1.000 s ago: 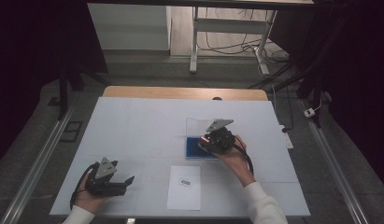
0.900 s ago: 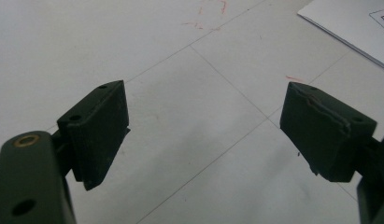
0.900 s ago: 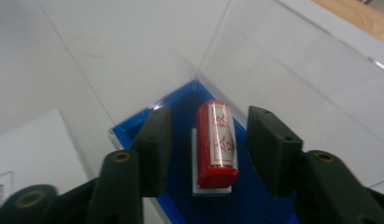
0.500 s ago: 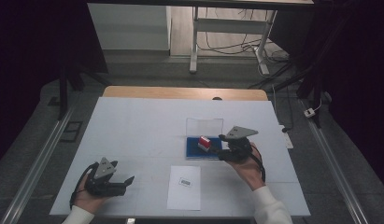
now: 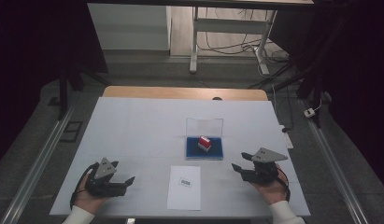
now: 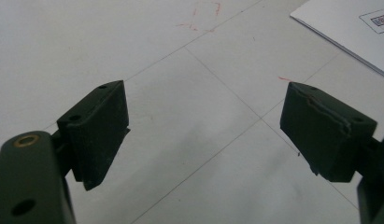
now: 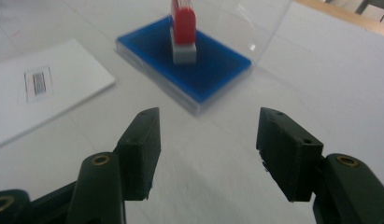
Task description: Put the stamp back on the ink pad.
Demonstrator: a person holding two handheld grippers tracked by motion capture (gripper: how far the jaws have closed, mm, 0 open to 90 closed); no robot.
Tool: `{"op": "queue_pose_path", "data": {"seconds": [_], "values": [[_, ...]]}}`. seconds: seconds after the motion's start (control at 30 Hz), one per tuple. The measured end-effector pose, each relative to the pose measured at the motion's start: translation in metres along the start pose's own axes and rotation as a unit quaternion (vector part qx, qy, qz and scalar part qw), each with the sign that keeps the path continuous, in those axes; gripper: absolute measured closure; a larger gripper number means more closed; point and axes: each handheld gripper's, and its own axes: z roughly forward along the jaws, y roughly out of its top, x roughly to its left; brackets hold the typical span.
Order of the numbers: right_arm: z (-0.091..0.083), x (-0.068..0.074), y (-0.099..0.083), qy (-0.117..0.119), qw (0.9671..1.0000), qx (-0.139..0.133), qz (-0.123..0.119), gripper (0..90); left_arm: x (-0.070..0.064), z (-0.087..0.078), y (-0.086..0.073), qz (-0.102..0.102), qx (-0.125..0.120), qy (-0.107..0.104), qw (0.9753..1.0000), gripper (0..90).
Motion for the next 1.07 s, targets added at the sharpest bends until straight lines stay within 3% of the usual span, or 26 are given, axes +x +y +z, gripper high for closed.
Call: {"op": "queue_pose_path", "data": {"seconds": [0.2,0.37,1.07], "values": [[-0.014,-0.002,-0.024,-0.005,0.9999,0.007,0.009,39.7,0.000,0.000,0.000,0.000,0.000,-0.001,1.0000,15.9],[-0.019,-0.004,-0.033,-0.004,0.9999,0.009,0.011,39.7,-0.001,0.000,0.001,0.002,0.001,0.000,1.0000,15.9],[-0.018,-0.003,-0.033,-0.001,1.0000,0.004,0.004,39.9,-0.001,-0.001,0.000,-0.001,-0.003,0.002,1.0000,15.9]]}}
